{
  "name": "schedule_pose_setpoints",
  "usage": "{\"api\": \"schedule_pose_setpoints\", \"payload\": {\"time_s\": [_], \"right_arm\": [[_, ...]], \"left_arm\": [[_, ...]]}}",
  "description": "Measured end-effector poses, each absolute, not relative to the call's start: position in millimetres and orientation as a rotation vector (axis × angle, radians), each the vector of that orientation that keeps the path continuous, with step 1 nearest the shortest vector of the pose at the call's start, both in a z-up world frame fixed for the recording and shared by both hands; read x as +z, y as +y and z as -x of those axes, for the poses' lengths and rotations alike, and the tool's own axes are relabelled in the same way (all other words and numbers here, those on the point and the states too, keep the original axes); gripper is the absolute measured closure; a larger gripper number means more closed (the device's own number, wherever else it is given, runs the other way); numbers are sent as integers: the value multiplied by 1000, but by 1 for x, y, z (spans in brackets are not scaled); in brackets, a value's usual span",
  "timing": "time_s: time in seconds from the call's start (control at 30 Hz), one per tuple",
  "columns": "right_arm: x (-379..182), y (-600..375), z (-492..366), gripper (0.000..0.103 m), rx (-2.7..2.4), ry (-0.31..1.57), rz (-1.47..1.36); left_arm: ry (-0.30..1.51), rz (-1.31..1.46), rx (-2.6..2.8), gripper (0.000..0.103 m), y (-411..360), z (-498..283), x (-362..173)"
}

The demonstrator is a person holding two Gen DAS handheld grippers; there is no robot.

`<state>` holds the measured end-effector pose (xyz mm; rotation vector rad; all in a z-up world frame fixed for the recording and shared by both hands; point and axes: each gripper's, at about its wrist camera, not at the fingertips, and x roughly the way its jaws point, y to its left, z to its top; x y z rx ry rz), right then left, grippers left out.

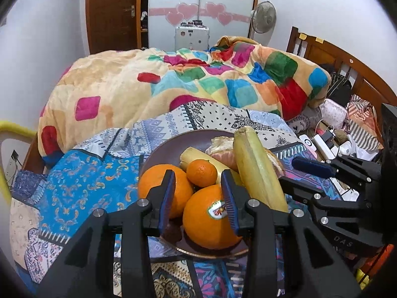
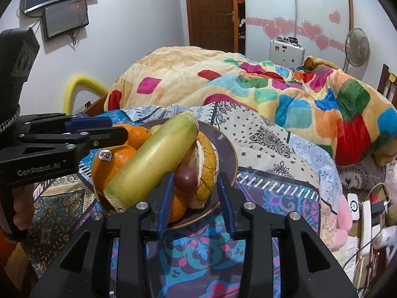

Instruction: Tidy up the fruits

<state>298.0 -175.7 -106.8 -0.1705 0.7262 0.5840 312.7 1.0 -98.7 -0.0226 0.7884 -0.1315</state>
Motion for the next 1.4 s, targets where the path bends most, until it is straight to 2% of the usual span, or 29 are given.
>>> {"api": "schedule_pose_setpoints", "payload": {"time_s": [0.07,0.47,0.5,0.57,0.7,0.77,0.83,0.9,0.97,1.0,1.03,1.1,1.17,1.23,1.4], "right_arm": [[-102,-177,-294,63,585,715,169],[-23,-196,-217,63,546,503,157],[-14,-198,-206,63,542,473,154],[3,-204,-184,63,536,418,139],[32,-216,-138,62,542,316,80],[42,-221,-117,58,541,268,56],[48,-224,-101,50,534,227,39],[53,-225,-86,49,530,193,24],[55,-225,-74,47,531,180,16],[55,-225,-73,42,530,179,14],[55,-224,-69,32,527,174,12],[53,-224,-62,22,505,149,14],[53,-223,-55,15,477,125,26],[52,-224,-47,0,456,106,27],[50,-222,-36,0,438,79,35]], "left_arm": [[769,21,-128,65,2,-304,-91],[563,42,-111,65,4,-207,-17],[536,43,-109,63,3,-195,-9],[485,45,-100,54,1,-174,4],[375,21,-72,48,-5,-126,27],[325,10,-59,38,-9,-102,35],[284,-2,-48,35,-13,-81,41],[254,-13,-42,32,-17,-63,45],[236,-14,-35,21,-19,-49,48],[226,-13,-33,18,-19,-41,49],[218,-12,-30,16,-19,-38,50],[205,-16,-23,13,-20,-30,51],[199,-22,-14,5,-21,-23,52],[186,-20,-7,1,-21,-15,52],[173,-19,-10,0,-22,-3,55]]}}
